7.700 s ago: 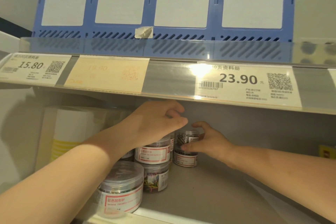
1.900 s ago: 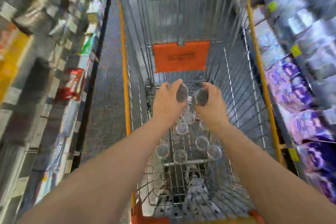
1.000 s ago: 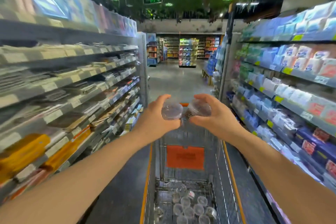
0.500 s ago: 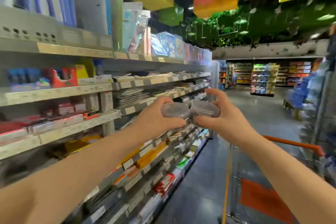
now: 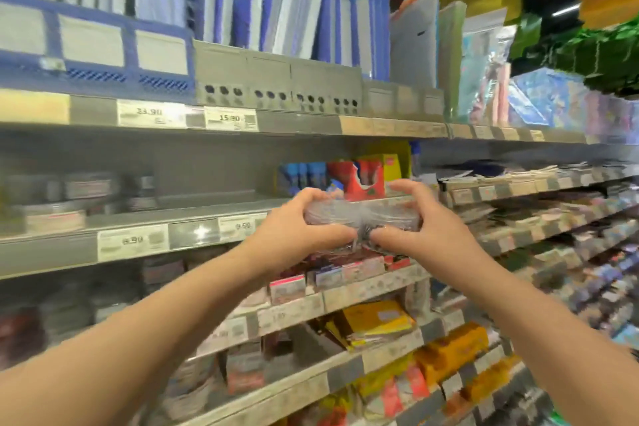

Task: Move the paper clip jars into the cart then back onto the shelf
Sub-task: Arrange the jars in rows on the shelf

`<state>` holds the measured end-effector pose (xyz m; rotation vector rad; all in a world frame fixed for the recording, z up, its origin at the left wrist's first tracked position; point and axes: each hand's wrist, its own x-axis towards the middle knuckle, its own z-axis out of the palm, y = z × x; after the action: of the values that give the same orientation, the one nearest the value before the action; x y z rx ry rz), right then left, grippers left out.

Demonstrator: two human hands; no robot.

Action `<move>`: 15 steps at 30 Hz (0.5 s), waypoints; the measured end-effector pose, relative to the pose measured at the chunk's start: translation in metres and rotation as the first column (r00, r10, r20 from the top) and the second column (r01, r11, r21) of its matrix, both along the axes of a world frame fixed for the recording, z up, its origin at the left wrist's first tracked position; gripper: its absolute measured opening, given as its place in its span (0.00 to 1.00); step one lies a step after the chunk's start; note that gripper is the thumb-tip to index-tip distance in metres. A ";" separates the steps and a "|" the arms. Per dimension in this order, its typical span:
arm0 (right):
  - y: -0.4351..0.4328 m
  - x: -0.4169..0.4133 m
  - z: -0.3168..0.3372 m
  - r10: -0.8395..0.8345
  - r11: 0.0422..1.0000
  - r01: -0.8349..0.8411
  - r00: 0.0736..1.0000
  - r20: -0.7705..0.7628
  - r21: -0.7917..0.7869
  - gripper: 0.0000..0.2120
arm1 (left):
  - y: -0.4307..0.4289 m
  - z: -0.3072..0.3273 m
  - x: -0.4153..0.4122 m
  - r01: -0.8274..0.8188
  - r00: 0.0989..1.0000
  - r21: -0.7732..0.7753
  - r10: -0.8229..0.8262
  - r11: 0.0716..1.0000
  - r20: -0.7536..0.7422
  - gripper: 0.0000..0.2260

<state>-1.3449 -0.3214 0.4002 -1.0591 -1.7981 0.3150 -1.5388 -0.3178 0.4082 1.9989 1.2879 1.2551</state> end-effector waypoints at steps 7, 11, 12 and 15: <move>0.108 -0.087 0.022 0.201 0.978 -0.203 0.978 0.047 0.043 0.28 | 0.059 0.023 -0.085 -0.278 0.953 0.067 0.284 0.958 -0.104 0.29; 0.163 -0.125 0.038 0.328 0.943 -0.332 0.940 0.089 0.034 0.28 | 0.085 0.035 -0.119 -0.415 0.898 0.078 0.422 0.907 -0.122 0.27; 0.175 -0.134 0.043 0.362 0.930 -0.367 0.926 0.102 0.033 0.28 | 0.090 0.040 -0.126 -0.445 0.881 0.088 0.454 0.891 -0.136 0.26; 0.204 -0.163 0.056 0.464 0.880 -0.474 0.874 0.144 0.039 0.28 | 0.097 0.051 -0.149 -0.541 0.818 0.098 0.549 0.835 -0.169 0.22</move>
<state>-1.5079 -0.1177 0.4566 -0.5857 -2.1614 0.4768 -1.6877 -0.2212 0.4593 1.8761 2.0536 1.3600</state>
